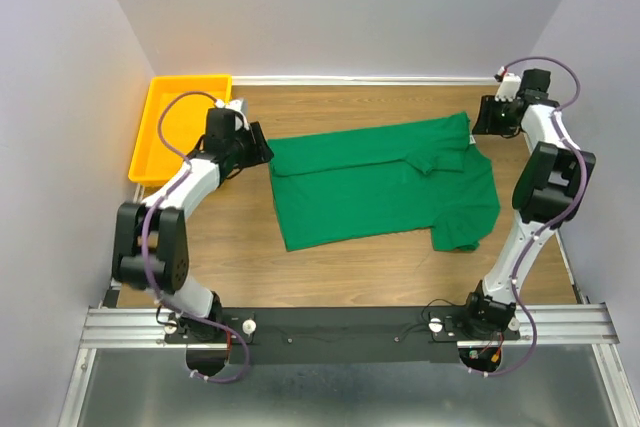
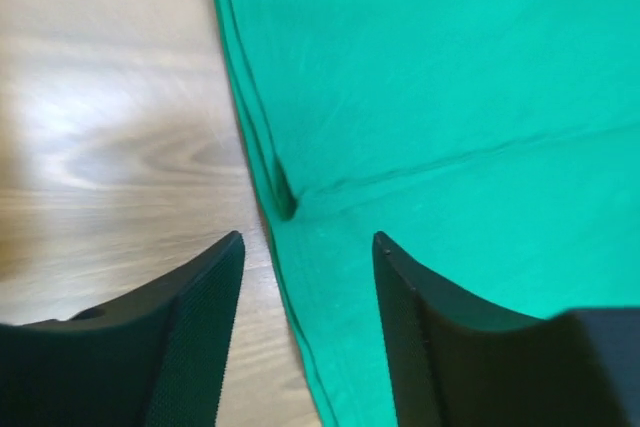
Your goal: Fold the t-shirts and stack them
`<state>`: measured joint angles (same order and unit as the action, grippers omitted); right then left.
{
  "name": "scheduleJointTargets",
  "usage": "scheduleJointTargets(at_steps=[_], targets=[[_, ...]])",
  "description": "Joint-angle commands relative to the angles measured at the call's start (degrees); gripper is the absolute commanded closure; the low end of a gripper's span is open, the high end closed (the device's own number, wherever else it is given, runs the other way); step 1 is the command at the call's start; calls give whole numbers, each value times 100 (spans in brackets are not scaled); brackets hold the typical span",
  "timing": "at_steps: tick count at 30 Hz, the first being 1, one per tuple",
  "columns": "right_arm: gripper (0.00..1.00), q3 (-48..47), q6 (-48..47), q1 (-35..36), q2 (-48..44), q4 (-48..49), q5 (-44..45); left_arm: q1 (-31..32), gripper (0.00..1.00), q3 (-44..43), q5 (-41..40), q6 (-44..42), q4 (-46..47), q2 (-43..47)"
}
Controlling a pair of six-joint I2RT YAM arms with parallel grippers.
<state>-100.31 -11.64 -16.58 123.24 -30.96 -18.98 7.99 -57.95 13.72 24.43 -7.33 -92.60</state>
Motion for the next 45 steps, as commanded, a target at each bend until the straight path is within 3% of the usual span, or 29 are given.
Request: scheduleJointTargets(at_steps=[1, 2, 3, 7, 12, 23, 34, 39, 42, 45], targets=[[43, 424, -1152, 75, -915, -426, -928, -17, 35, 126, -878, -105, 223, 996], [43, 564, -1939, 302, -1012, -1116, -1680, -17, 33, 213, -914, -105, 319, 1268], [42, 626, -1947, 461, -1047, -1471, -1975, -17, 33, 258, -941, -105, 364, 1392], [40, 1504, -3237, 1260, -1425, -1852, -2023, -34, 31, 504, -862, 18, 557, 1972], [40, 1463, -2942, 1649, -1277, -1774, -1601, -34, 31, 977, -599, 141, 645, 2333], [40, 1725, -2765, 2563, -1347, -904, 745, -34, 32, 1875, -396, 431, 883, 2993], [44, 2041, -2835, 2818, -1241, -482, 1792, -43, 32, 1981, -291, 475, 988, 2993], [47, 2147, -2914, 2818, -1223, -332, 1863, -52, 32, 2007, -238, 484, 1041, 2967], [53, 2183, -2932, 2827, -1223, -235, 2083, -52, 32, 2025, -220, 484, 1058, 2967], [68, 2165, -2949, 2836, -1224, -182, 2127, -61, 32, 2034, -203, 493, 1076, 2958]])
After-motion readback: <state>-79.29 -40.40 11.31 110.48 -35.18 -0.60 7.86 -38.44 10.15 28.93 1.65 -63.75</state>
